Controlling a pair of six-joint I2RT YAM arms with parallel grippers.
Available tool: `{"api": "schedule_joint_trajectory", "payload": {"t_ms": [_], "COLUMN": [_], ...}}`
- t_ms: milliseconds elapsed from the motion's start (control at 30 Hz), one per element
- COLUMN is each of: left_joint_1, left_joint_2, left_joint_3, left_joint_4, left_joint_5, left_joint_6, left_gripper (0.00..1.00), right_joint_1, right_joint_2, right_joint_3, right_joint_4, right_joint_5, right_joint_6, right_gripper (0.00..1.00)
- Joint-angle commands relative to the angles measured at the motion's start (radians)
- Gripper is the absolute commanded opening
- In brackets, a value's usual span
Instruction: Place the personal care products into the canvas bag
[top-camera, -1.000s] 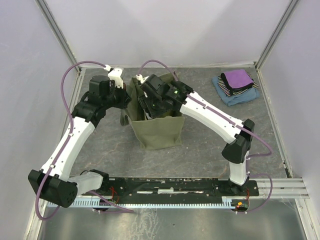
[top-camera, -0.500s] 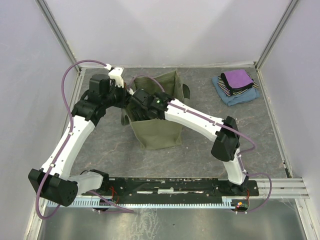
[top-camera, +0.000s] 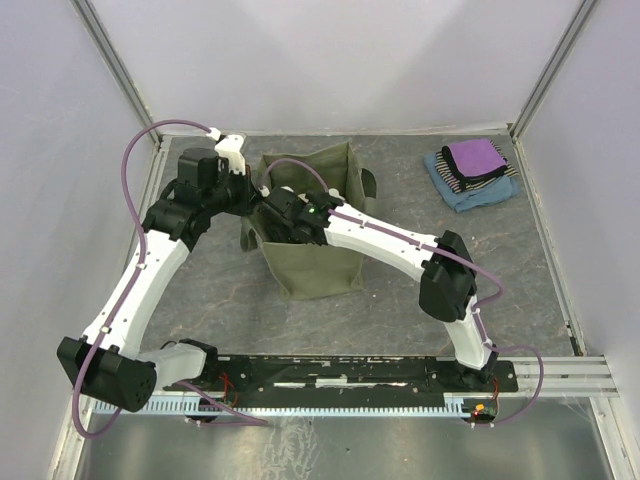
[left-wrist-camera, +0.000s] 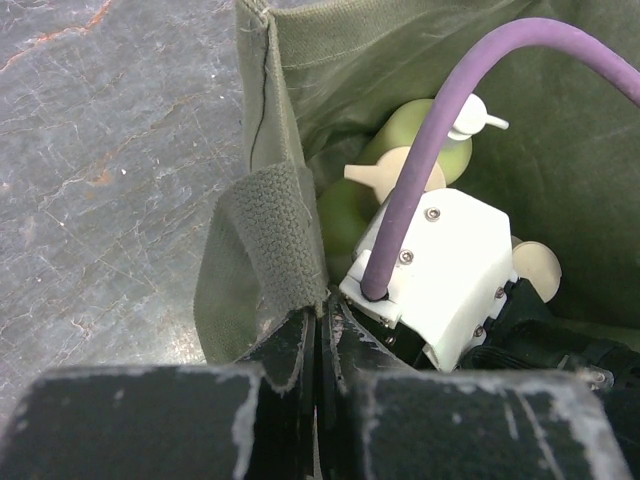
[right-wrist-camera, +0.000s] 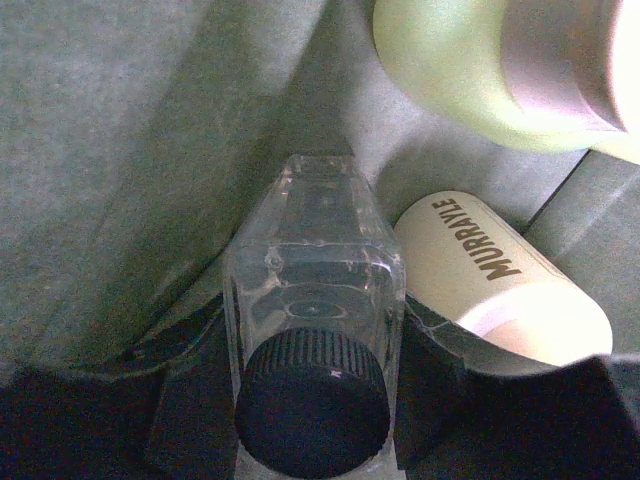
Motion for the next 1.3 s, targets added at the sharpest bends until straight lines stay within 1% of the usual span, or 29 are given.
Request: {"api": "schedule_joint_trajectory", "payload": {"t_ms": [0, 67, 100, 133, 200, 267, 333, 467, 633, 900, 967, 1000, 1033, 1133, 1200, 1233, 1267], "left_joint_1": [-0.003, -0.003, -0.002, -0.002, -0.002, -0.002, -0.002, -0.002, -0.002, -0.003, -0.003, -0.002, -0.003, -0.002, -0.003, -0.003, -0.003], "left_joint_2": [-0.01, -0.01, -0.01, -0.01, -0.01, -0.01, -0.01, -0.01, -0.009, -0.001, 0.002, 0.003, 0.003, -0.005, -0.018, -0.025, -0.032], "left_joint_3": [0.063, 0.06, 0.059, 0.057, 0.055, 0.054, 0.055, 0.057, 0.056, 0.065, 0.069, 0.07, 0.072, 0.078, 0.081, 0.084, 0.088], "left_joint_4": [0.076, 0.075, 0.075, 0.075, 0.075, 0.076, 0.074, 0.074, 0.075, 0.077, 0.076, 0.075, 0.074, 0.074, 0.075, 0.076, 0.077], "left_joint_5": [0.028, 0.027, 0.027, 0.026, 0.022, 0.018, 0.018, 0.016, 0.013, 0.009, 0.003, -0.001, -0.008, -0.035, -0.076, -0.098, -0.121], "left_joint_6": [0.004, 0.004, 0.003, 0.003, 0.003, 0.003, 0.002, -0.001, -0.003, -0.014, -0.011, -0.01, -0.011, -0.01, -0.011, -0.012, -0.013], "left_gripper": [0.03, 0.03, 0.03, 0.03, 0.03, 0.03, 0.03, 0.03, 0.03, 0.03, 0.05, 0.08, 0.15, 0.47, 0.73, 0.83, 0.89], "right_joint_1": [0.018, 0.018, 0.017, 0.017, 0.018, 0.017, 0.017, 0.016, 0.001, -0.037, -0.049, -0.052, -0.057, -0.081, -0.12, -0.141, -0.167], "right_joint_2": [0.019, 0.02, 0.015, 0.01, -0.009, -0.036, -0.068, -0.167, -0.322, -0.536, -0.576, -0.598, -0.619, -0.694, -0.737, -0.759, -0.778], "right_joint_3": [-0.008, -0.009, -0.009, -0.009, -0.008, 0.002, 0.023, 0.07, 0.064, 0.013, -0.001, -0.012, -0.026, -0.076, -0.115, -0.138, -0.158], "right_joint_4": [0.065, 0.069, 0.071, 0.075, 0.088, 0.093, 0.091, 0.079, 0.09, 0.091, 0.081, 0.076, 0.071, 0.051, 0.035, 0.029, 0.025], "right_joint_5": [-0.018, -0.027, -0.029, -0.03, -0.033, -0.033, -0.034, 0.011, 0.082, 0.149, 0.173, 0.2, 0.232, 0.358, 0.426, 0.451, 0.466], "right_joint_6": [-0.024, -0.026, -0.027, -0.028, -0.031, -0.042, -0.061, -0.108, -0.128, -0.117, -0.122, -0.126, -0.134, -0.164, -0.19, -0.204, -0.213], "right_gripper": [0.23, 0.44, 0.58, 0.66, 0.78, 0.87, 0.91, 0.93, 0.99, 1.0, 1.0, 1.0, 1.0, 1.0, 1.0, 1.0, 1.0]}}
